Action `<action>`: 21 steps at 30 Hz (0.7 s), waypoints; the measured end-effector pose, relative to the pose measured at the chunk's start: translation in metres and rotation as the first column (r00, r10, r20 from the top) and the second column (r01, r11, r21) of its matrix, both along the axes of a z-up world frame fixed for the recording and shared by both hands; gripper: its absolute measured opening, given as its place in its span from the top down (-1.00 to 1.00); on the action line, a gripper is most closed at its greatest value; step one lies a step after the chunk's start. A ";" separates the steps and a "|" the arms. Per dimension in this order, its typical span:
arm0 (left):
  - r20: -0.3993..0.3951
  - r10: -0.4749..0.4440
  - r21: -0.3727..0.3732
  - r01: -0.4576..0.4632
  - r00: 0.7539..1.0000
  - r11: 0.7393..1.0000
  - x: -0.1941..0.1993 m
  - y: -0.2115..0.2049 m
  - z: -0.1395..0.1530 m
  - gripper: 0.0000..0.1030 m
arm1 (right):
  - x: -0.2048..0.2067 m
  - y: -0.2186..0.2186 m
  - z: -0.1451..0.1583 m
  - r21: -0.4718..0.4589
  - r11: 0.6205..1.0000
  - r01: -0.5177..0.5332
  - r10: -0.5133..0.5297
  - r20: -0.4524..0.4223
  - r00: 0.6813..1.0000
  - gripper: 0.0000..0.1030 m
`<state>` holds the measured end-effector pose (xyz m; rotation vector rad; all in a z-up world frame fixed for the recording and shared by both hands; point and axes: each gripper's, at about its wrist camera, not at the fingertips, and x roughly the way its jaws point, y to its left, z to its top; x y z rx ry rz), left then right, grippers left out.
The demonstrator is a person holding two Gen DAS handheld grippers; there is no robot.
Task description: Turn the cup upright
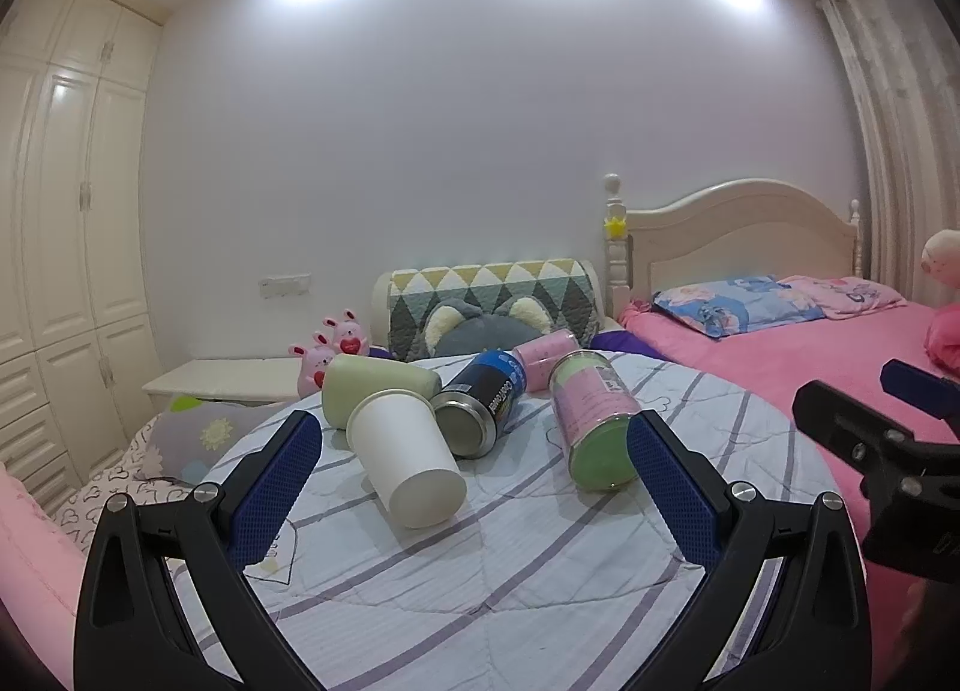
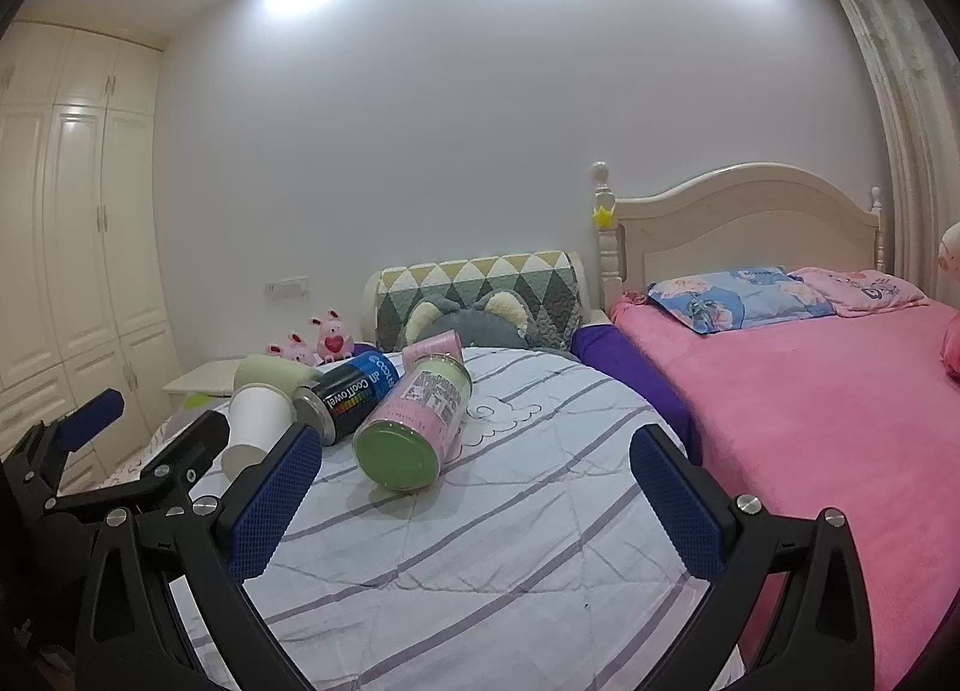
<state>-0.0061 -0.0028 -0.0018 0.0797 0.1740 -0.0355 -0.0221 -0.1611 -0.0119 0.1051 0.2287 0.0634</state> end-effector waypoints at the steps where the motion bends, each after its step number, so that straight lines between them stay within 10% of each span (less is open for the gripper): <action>1: 0.000 -0.001 0.002 0.001 1.000 1.000 0.000 0.000 0.001 -1.00 | 0.000 0.000 -0.001 -0.002 1.000 0.001 -0.001 -0.001 1.000 -1.00; 21: -0.015 0.016 0.001 -0.016 1.000 1.000 0.000 0.001 0.001 -1.00 | 0.003 0.000 -0.004 -0.002 1.000 0.002 -0.002 -0.016 1.000 -1.00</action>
